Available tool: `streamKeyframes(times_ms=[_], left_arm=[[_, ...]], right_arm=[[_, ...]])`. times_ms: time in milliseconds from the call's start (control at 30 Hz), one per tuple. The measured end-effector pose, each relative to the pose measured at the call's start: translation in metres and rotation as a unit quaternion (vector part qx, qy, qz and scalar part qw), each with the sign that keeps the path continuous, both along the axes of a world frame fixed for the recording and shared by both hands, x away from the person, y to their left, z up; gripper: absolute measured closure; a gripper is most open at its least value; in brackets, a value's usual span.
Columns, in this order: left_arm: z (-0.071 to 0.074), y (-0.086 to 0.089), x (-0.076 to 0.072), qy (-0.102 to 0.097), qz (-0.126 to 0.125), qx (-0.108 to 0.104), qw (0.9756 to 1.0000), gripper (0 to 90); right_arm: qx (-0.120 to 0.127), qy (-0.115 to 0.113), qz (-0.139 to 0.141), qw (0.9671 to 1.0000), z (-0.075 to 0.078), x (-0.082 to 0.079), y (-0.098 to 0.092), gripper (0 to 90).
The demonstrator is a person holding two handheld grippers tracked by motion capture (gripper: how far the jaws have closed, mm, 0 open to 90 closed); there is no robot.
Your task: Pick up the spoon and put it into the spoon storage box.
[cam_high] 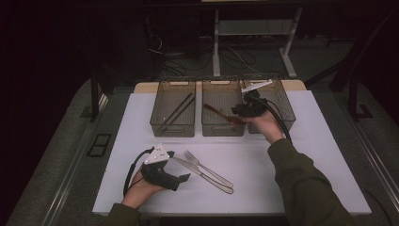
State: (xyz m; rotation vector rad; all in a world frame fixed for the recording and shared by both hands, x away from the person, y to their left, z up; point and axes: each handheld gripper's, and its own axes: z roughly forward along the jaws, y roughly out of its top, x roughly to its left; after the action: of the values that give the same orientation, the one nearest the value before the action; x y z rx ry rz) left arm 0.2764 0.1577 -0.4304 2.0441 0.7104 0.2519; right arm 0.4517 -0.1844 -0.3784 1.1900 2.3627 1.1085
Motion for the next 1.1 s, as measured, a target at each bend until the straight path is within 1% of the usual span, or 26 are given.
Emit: streamKeyframes(times_ms=[67,200,267,400,467,567,667,767,1100], left_arm=[[0.0,0.0,0.0,0.0,0.0,0.0,1.0,0.0],[0.0,0.0,0.0,0.0,0.0,0.001,1.0,0.0],[0.0,0.0,0.0,0.001,0.002,-0.004,1.0,0.0],[0.0,0.0,0.0,0.0,0.001,0.001,1.0,0.0],[0.0,0.0,0.0,0.0,0.0,0.001,1.0,0.0],[0.0,0.0,0.0,-0.001,-0.001,0.002,1.0,0.0],[0.0,0.001,0.0,0.0,0.001,-0.001,1.0,0.0],[0.0,0.001,0.0,0.002,0.001,-0.002,1.0,0.0],[0.0,0.001,0.0,0.002,0.001,-0.004,1.0,0.0]], right_arm=[[0.006,-0.002,-0.003,1.0,0.002,0.0,-0.002,62.5],[0.023,0.002,-0.001,0.9997,0.005,-0.004,-0.005,56.5],[0.034,0.003,0.003,0.9994,0.008,-0.007,-0.008,53.2],[0.058,0.003,0.017,0.9982,0.012,-0.015,-0.014,45.9],[0.062,-0.002,0.018,0.9979,0.014,-0.021,-0.016,43.3],[0.066,-0.006,0.026,0.9974,0.015,-0.027,-0.021,41.4],[0.073,-0.009,0.03,0.9969,0.013,-0.035,-0.027,40.0],[0.08,-0.008,0.033,0.9963,0.01,-0.043,-0.033,39.5],[0.099,-0.023,0.05,0.9936,0.005,-0.07,-0.046,39.1]])
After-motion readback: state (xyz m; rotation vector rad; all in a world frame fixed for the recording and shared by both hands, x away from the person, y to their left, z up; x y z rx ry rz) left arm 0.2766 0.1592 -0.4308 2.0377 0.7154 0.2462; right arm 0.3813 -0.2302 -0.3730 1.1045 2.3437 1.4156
